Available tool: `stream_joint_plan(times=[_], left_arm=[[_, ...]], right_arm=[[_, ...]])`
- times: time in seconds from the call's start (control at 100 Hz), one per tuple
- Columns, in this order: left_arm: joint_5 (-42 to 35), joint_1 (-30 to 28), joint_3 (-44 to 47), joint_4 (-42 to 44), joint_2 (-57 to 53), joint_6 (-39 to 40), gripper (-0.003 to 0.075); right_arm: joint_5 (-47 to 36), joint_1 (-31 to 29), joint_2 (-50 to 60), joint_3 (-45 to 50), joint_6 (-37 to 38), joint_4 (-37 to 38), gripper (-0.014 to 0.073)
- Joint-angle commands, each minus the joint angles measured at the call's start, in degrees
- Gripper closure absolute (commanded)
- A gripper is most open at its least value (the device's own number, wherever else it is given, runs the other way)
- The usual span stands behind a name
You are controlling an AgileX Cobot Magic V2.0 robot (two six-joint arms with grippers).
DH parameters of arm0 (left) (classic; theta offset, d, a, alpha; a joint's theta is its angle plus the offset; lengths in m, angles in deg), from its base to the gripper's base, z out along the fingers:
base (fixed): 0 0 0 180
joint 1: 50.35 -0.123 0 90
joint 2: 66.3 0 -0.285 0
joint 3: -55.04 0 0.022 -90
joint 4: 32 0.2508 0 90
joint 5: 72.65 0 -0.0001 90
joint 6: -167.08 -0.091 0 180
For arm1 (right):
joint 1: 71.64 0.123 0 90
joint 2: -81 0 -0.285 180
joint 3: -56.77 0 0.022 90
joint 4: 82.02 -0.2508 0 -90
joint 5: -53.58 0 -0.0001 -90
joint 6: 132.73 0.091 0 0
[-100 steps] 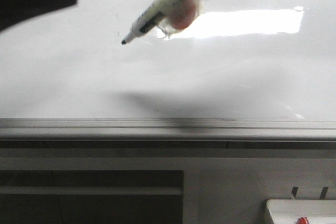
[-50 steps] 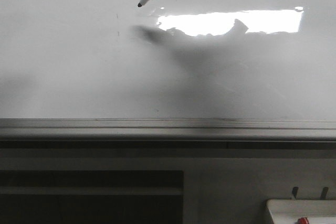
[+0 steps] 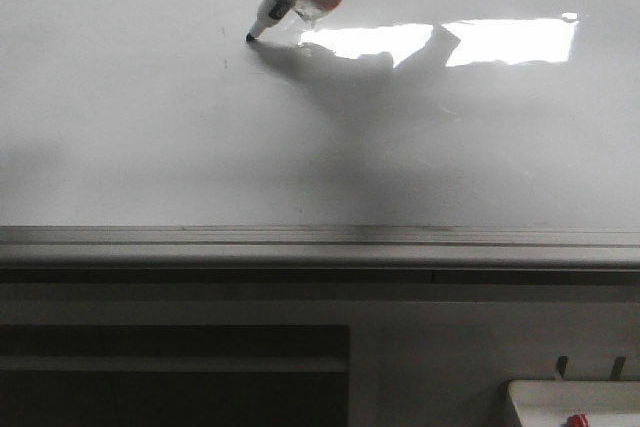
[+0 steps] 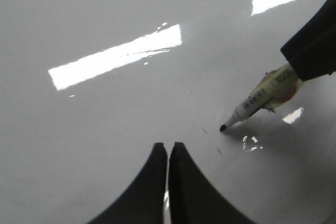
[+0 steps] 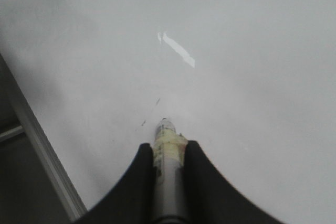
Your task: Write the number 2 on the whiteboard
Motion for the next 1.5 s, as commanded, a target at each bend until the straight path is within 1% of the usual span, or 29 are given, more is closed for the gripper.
stream_joint_plan(times=[0.0, 0.14, 0.42, 0.51, 0.64, 0.72, 0.84, 1.11, 1.22, 1.33, 1.49], left_arm=[[-4.2, 0.3, -1.4, 0.7, -0.3, -0.1, 0.0741], [-4.2, 0.3, -1.4, 0.7, -0.3, -0.1, 0.0741], [-4.2, 0.3, -1.4, 0.6, -0.3, -0.1, 0.0741], [-4.2, 0.3, -1.4, 0.6, -0.3, -0.1, 0.0741], [-4.2, 0.3, -1.4, 0.6, -0.3, -0.1, 0.0741], [-4.2, 0.3, -1.4, 0.6, -0.3, -0.1, 0.0741], [-4.2, 0.3, -1.4, 0.6, -0.3, -0.1, 0.0741], [-4.2, 0.3, -1.4, 0.6, -0.3, -0.1, 0.0741], [-4.2, 0.3, -1.4, 0.6, -0.3, -0.1, 0.0741], [-4.2, 0.3, -1.4, 0.6, -0.3, -0.1, 0.0741], [-4.2, 0.3, -1.4, 0.6, -0.3, -0.1, 0.0741]], right_arm=[[-4.2, -0.3, 1.1, -2.0, -0.3, 0.9, 0.0666], [-4.3, -0.7, 1.1, -2.0, -0.3, 2.2, 0.0666], [-4.1, -5.1, 2.6, -2.0, -0.3, 2.2, 0.0664], [-1.8, -6.2, 4.5, -2.0, -0.3, 2.2, 0.0664], [4.8, -7.4, 6.6, -1.6, -0.3, 2.2, 0.0664], [6.0, -7.4, 6.9, -0.5, -0.3, 1.2, 0.0664], [5.4, -6.0, 6.2, 0.6, -0.3, -1.5, 0.0664], [-1.2, 0.0, -0.4, 0.3, -0.3, -1.6, 0.0664], [-1.1, 1.6, -2.9, -1.1, -0.3, -1.6, 0.0664], [-0.5, 1.9, -3.3, -1.4, -0.3, -1.6, 0.0664], [5.9, 0.0, -1.2, -0.8, -0.3, -1.6, 0.0664]])
